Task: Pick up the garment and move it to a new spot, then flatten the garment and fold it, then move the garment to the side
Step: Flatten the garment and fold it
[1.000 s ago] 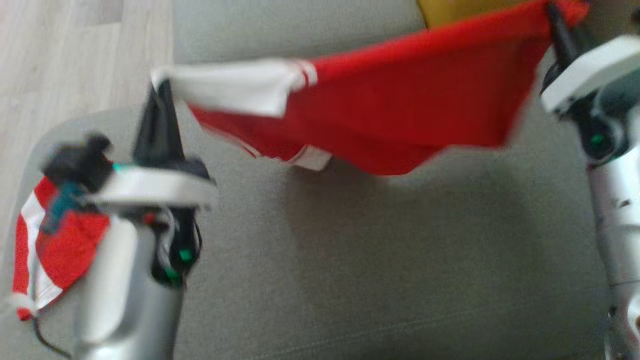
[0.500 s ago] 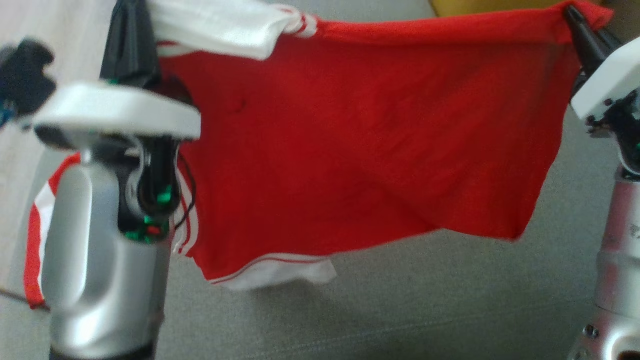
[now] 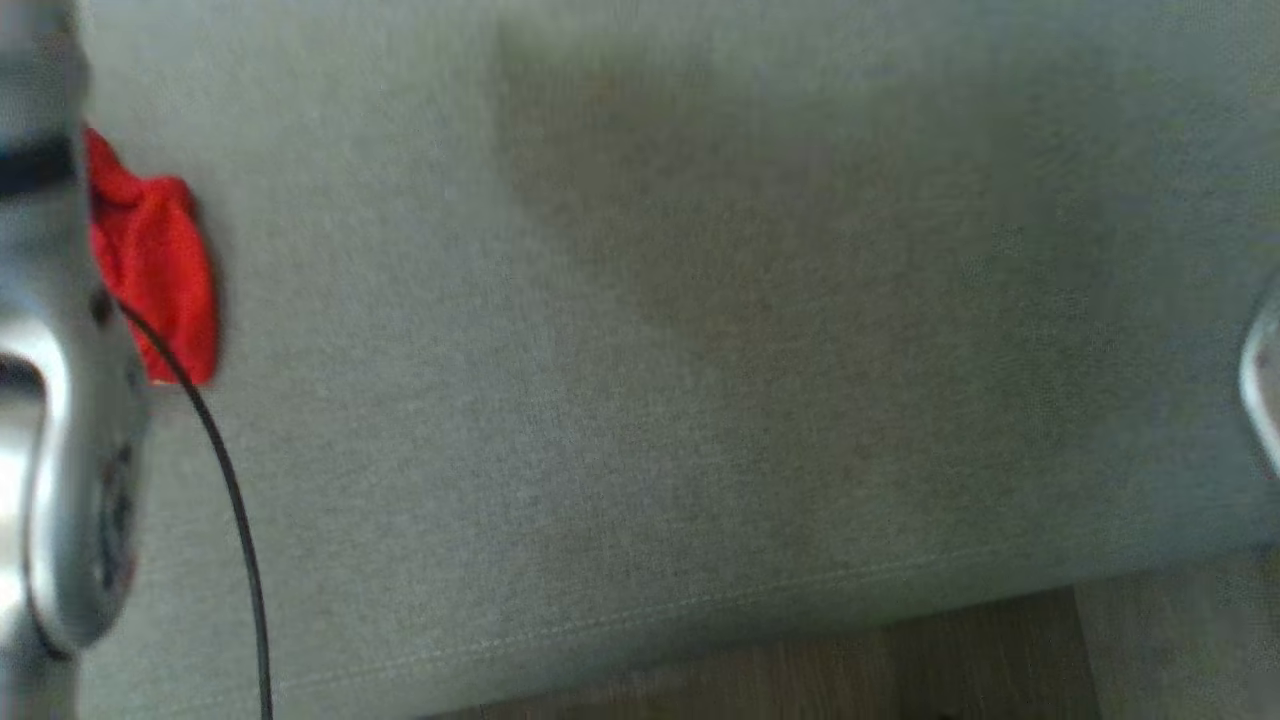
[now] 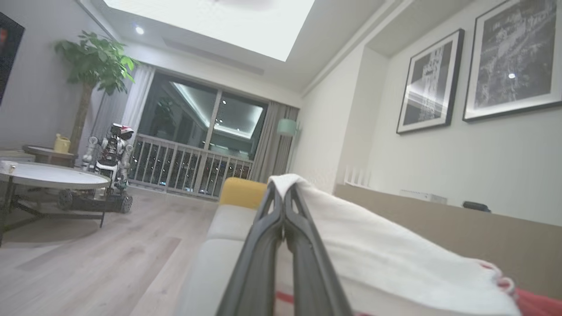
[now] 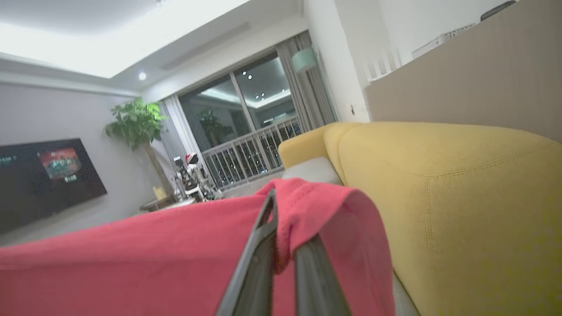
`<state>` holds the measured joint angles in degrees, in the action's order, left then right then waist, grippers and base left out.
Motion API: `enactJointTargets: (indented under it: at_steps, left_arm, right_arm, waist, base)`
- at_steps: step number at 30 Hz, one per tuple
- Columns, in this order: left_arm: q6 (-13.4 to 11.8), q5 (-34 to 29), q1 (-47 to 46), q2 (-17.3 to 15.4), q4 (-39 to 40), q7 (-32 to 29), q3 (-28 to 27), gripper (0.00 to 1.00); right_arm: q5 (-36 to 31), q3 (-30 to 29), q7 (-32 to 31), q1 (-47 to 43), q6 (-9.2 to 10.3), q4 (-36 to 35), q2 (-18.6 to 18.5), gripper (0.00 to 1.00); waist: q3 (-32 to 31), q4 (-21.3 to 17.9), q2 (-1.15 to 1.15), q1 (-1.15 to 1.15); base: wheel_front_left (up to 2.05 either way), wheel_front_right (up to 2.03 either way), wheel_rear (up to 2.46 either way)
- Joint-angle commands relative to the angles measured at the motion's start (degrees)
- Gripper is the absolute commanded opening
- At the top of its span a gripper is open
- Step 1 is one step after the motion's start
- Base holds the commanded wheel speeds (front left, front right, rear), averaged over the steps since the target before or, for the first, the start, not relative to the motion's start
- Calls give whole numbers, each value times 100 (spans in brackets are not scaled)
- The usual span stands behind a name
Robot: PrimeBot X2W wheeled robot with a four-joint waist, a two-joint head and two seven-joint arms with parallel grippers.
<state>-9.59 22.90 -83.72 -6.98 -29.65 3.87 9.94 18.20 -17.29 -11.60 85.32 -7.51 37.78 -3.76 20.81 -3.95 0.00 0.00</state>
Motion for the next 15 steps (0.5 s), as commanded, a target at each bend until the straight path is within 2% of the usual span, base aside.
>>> enactJointTargets:
  at_steps: [1, 4, 7, 11, 15]
  left_arm:
    - [-30, -45, -250, -190, -8, 184, -158, 0]
    - [35, -153, -597, -86, -549, 735, -80, 0]
    - [226, -128, -535, 41, -968, 961, 4, 0]
    - [451, -192, 14, 151, -1324, 1076, 204, 0]
    - [547, -293, 976, 229, -1430, 1107, 364, 0]
  right_arm:
    - [-12, -31, 253, 212, 2, 49, 88, 0]
    - [18, 19, 868, 557, 2, 700, 88, 0]
    - [142, 218, 1173, 488, 2, 1172, 33, 0]
    - [425, 351, 1336, 37, 2, 1712, -141, 0]
    - [833, 712, 1148, -815, 2, 2080, -245, 0]
  waist:
    - [620, 38, 0, 0]
    - [697, 130, 0, 0]
    - [689, 216, 0, 0]
    - [604, 373, 0, 0]
    - [372, 519, 0, 0]
  base:
    - [0, 0, 0]
    - [0, 0, 0]
    - [0, 0, 0]
    - [0, 0, 0]
    - [0, 0, 0]
